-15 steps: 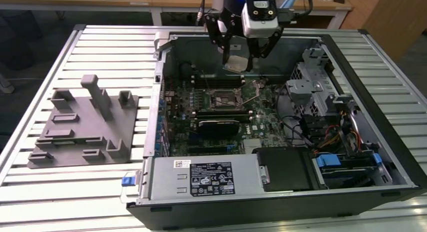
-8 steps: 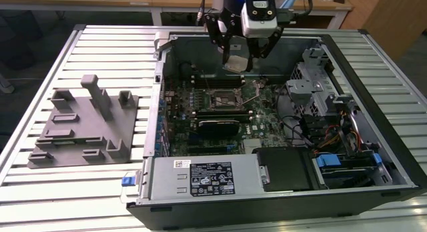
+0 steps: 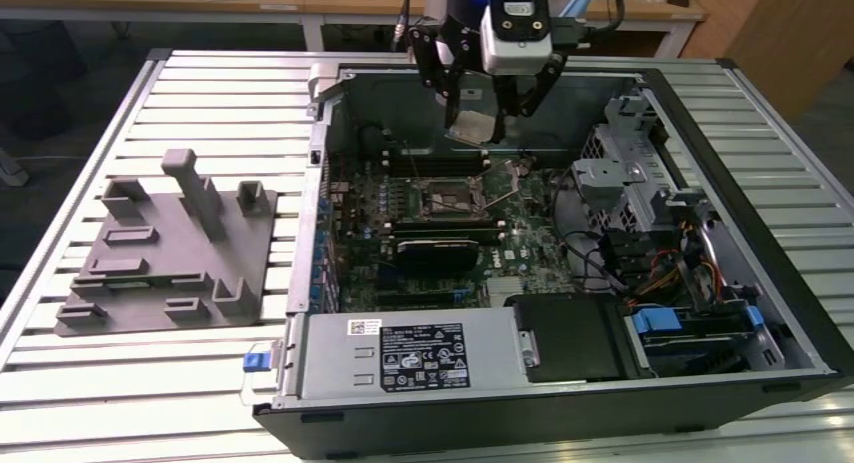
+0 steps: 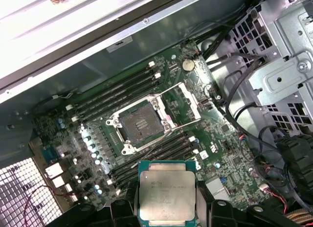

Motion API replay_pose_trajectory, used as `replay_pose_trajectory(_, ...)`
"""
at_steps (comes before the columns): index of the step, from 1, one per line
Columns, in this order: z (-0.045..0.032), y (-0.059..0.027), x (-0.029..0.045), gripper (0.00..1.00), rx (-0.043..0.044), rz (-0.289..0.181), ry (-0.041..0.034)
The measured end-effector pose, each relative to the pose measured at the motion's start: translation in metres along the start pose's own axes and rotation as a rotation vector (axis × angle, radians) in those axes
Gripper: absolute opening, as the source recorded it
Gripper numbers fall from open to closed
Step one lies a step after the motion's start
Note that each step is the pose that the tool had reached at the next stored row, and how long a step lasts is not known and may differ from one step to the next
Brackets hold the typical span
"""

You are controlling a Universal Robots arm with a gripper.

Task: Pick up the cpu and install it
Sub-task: 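Place the cpu into insertion slot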

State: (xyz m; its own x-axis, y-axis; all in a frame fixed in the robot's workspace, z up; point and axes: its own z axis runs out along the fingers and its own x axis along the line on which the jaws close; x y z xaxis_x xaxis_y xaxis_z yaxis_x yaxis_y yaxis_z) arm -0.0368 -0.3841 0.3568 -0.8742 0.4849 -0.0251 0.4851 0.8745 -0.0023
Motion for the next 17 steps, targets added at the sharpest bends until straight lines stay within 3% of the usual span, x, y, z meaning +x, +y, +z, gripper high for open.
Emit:
replay_pose_trajectory(8, 0.0001, -0.0005, 0.0012, 0.54, 0.0006, 0.029, 0.0)
replay_pose_trajectory(17, 0.0016, -0.0013, 0.0029, 0.54, 0.0036, 0.151, 0.0)
